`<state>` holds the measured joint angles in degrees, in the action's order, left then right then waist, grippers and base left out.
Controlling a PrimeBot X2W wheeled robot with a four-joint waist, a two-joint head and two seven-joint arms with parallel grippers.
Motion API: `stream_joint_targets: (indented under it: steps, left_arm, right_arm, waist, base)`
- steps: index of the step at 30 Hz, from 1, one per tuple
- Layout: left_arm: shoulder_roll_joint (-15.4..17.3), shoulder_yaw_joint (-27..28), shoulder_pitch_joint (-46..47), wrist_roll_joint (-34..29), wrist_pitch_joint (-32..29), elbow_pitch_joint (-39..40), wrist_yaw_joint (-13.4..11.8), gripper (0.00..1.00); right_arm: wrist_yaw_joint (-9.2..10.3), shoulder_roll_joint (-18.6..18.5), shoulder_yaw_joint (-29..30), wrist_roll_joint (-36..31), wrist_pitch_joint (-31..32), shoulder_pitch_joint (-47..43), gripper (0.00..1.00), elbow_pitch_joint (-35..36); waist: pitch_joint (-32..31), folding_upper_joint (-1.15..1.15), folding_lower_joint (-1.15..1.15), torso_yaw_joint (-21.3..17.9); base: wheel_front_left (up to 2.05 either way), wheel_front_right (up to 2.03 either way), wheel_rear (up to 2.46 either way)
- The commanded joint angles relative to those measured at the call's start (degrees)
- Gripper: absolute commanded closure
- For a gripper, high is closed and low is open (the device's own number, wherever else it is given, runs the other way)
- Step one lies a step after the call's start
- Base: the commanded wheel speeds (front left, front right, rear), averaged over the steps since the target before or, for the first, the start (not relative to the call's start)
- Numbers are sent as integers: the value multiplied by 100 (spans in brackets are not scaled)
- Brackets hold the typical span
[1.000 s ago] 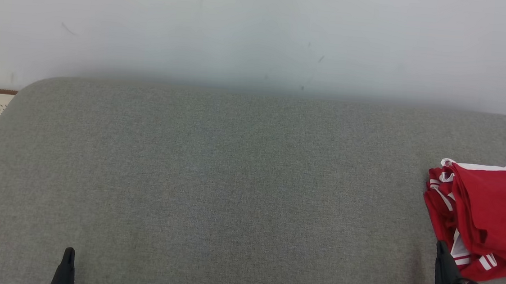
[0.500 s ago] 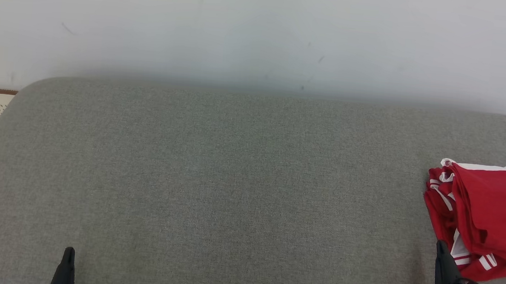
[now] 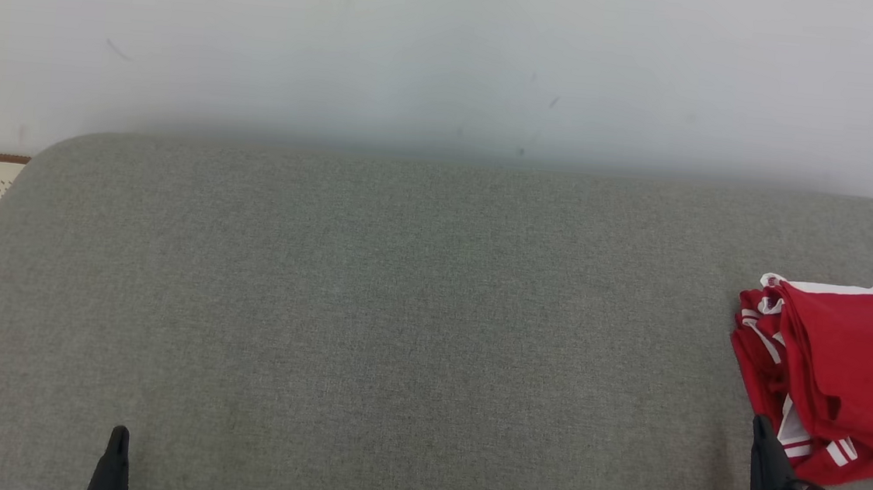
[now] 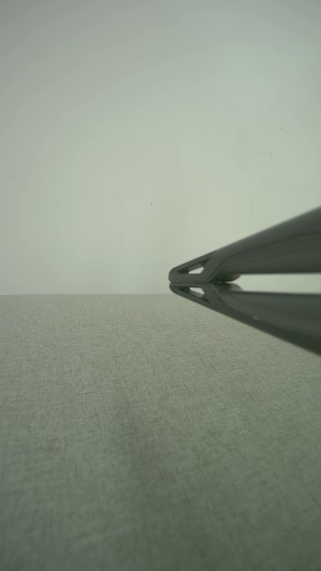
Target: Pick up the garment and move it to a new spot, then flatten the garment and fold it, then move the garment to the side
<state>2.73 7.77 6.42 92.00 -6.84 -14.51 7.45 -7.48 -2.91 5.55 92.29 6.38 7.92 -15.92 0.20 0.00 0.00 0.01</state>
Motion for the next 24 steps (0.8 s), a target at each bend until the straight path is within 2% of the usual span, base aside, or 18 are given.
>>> stream_joint_targets:
  steps: [1, 24]
  left_arm:
    - [28, 18, 34, 43, -15, 14, 12, 100]
    - [28, 18, 33, 44, -14, 14, 12, 100]
  right_arm:
    - [-2, 11, -3, 13, 7, 49, 100, 6]
    - [-2, 11, -4, 14, 6, 48, 100, 5]
  waist:
    - [0, 0, 0, 0]
    - [0, 0, 0, 0]
  base:
    - [0, 0, 0]
    - [0, 0, 0]
